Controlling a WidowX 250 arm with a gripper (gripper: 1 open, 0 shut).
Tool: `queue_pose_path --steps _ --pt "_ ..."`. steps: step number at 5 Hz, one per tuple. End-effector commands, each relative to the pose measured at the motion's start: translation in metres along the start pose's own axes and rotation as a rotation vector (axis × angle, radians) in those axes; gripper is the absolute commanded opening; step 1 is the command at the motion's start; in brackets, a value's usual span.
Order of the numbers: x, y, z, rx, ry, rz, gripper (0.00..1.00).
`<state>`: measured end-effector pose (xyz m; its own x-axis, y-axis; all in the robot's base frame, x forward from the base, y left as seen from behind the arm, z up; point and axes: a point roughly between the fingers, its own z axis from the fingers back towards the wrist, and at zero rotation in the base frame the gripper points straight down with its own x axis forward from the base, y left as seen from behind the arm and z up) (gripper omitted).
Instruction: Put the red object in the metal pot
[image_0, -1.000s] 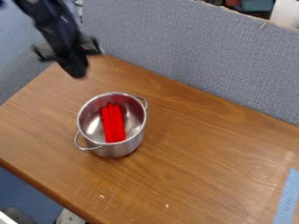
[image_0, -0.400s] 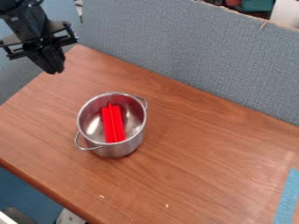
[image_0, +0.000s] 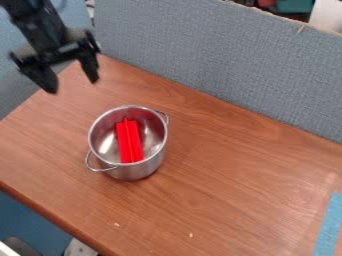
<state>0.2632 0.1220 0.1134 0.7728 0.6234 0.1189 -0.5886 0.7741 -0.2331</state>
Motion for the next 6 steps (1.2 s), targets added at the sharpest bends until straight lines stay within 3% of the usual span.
queue_pose_path --steps 1,2,3,4,5,6 --pt "-0.006 -0.010 -0.025 0.036 -0.053 0.062 1.00" --pt "0.002 -0.009 -0.060 0.081 -0.089 0.197 1.00" --pt "0.012 -0.002 -0.094 0.134 -0.105 0.373 1.00" --pt "0.024 0.020 -0.079 0.119 -0.087 0.418 1.00" --pt "0.015 0.015 -0.092 0.102 -0.059 0.318 1.00" --pt "0.029 0.017 -0.096 0.069 -0.044 0.284 1.00"
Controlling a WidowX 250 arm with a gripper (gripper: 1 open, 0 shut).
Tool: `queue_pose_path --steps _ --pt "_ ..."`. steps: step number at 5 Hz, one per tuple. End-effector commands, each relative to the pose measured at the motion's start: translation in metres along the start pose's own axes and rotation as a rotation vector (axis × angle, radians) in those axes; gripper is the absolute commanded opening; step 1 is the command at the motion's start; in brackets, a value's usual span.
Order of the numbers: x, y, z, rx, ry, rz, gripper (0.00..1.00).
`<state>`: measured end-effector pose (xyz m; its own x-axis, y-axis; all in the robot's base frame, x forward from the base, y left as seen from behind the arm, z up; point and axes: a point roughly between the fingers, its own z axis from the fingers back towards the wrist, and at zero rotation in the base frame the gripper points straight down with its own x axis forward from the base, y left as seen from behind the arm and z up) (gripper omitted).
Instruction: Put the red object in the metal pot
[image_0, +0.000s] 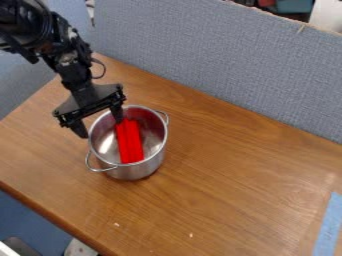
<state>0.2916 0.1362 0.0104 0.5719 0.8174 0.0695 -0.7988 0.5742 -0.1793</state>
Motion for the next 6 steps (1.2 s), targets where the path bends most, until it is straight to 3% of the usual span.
queue_pose_path --steps 1,2,4,5,6 --pt "0.021 -0.002 -0.005 -0.032 -0.020 -0.027 1.00" --pt "0.033 -0.002 -0.020 -0.041 -0.014 -0.052 1.00" --pt "-0.016 -0.028 -0.065 -0.010 -0.044 0.073 1.00" --pt "-0.011 -0.015 -0.060 0.024 -0.066 0.239 1.00" --pt "-0.004 -0.003 -0.053 0.038 -0.095 0.411 0.00"
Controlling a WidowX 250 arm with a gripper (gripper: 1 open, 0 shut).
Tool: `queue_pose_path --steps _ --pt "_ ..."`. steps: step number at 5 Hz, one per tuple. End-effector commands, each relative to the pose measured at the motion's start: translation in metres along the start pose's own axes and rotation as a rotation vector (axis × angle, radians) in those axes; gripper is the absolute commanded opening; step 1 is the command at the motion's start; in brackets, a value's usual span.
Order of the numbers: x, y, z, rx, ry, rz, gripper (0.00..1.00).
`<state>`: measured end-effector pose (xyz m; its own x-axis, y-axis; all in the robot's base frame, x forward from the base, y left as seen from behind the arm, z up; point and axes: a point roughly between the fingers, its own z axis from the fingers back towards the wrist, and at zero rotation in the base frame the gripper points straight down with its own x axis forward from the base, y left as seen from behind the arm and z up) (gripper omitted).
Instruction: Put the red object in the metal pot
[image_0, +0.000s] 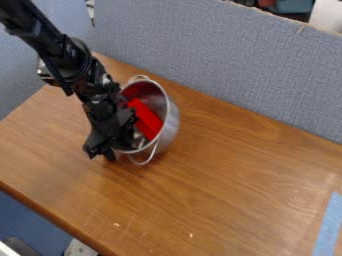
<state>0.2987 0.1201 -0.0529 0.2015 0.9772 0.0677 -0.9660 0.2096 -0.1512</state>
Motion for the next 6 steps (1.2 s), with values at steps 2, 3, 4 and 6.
queue_pose_path --steps 2,3,4,6 --pt "0.041 -0.015 -0.007 -0.033 0.027 -0.255 0.00" --pt "0.041 -0.001 0.005 -0.039 0.050 -0.371 0.00" --pt "0.038 0.013 0.016 -0.046 0.081 -0.493 0.00" --pt "0.030 0.044 0.011 -0.025 0.144 -0.731 1.00"
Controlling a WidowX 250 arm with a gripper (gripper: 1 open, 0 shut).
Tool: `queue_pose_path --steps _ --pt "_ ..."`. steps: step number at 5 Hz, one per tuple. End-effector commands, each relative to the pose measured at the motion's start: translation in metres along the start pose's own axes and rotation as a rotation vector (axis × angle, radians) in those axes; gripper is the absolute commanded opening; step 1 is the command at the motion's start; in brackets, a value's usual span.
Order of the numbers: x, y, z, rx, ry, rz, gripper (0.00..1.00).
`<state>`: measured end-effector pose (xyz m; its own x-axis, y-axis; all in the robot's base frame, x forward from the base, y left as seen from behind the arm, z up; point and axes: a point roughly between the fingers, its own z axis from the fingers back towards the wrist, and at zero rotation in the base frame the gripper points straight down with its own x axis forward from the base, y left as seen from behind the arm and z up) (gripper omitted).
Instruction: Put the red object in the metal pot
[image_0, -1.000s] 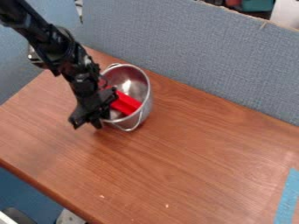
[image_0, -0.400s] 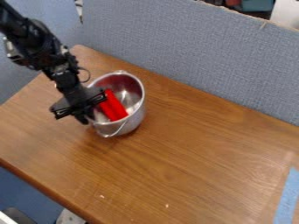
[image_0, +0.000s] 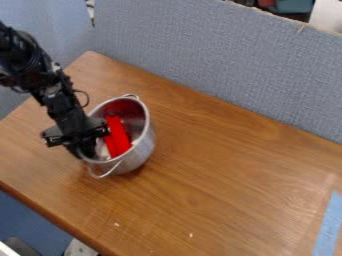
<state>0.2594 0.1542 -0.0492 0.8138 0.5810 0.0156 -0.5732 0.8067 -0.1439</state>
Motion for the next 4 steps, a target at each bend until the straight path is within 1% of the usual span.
queue_pose_path --steps 1,2,3,4 --pt "-0.010 0.008 -0.003 0.014 0.020 -0.115 1.00" --pt "-0.032 -0.022 0.003 0.008 0.014 -0.203 1.00" --pt "-0.052 -0.050 0.002 0.026 0.007 -0.304 1.00" --pt "-0.046 -0.061 -0.008 0.044 -0.008 -0.314 0.00"
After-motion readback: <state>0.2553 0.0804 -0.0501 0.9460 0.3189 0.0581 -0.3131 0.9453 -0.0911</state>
